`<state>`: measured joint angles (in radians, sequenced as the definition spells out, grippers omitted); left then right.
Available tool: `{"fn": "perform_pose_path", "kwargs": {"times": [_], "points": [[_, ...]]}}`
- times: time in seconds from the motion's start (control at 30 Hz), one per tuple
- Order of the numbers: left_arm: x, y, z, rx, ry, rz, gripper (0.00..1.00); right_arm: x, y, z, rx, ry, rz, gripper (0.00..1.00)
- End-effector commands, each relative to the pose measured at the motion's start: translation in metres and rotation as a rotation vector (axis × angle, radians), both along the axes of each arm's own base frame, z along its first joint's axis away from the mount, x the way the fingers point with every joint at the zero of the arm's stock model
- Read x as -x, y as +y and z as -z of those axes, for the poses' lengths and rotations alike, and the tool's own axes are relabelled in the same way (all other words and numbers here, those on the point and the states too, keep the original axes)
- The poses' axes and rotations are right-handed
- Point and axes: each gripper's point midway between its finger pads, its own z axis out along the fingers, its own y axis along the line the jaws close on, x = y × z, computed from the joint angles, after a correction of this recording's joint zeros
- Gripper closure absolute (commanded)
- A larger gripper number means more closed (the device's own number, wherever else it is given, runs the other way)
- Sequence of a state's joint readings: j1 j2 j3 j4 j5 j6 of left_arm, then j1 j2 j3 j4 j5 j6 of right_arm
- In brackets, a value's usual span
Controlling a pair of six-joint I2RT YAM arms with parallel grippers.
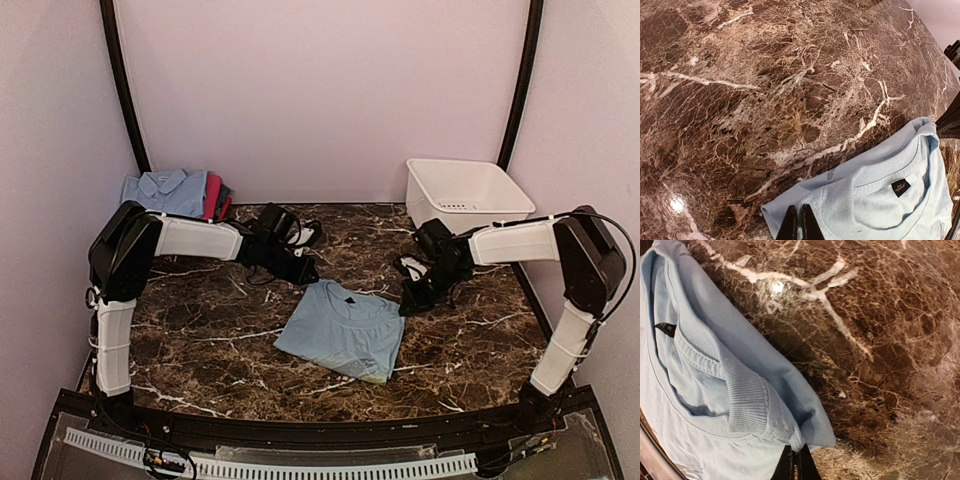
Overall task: Fold and stack the mixed laundry pile
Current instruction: Smooth out the square-folded T-shirt at the center of the board.
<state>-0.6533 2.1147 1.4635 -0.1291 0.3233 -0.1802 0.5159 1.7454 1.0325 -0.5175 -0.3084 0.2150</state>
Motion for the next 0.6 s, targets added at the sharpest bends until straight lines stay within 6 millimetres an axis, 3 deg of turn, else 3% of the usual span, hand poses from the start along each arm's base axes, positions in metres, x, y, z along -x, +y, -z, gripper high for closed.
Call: {"fn": "perform_pose_path", "kwargs": {"times": [0.0,0.17,0.43,0.57], "points": [[-0.002,0.007,-0.011,-0.006,-0.020,-0.018,1.00,-0.015,0.002,-0.026,-0.007,-0.071,-0.005,1.00],[-0.002,0.012,-0.021,-0.010,-0.034,-0.037,1.00,-0.029,-0.008,-0.038,0.051,-0.129,0.015,1.00],[-0.014,0.026,-0.013,-0.034,-0.028,-0.121,1.00,-0.053,-0.025,0.000,0.219,-0.141,0.027,1.00],[-0.025,0.045,-0.009,-0.052,-0.004,-0.213,1.00,-0.081,-0.026,0.000,0.272,-0.205,0.049,1.00]]}}
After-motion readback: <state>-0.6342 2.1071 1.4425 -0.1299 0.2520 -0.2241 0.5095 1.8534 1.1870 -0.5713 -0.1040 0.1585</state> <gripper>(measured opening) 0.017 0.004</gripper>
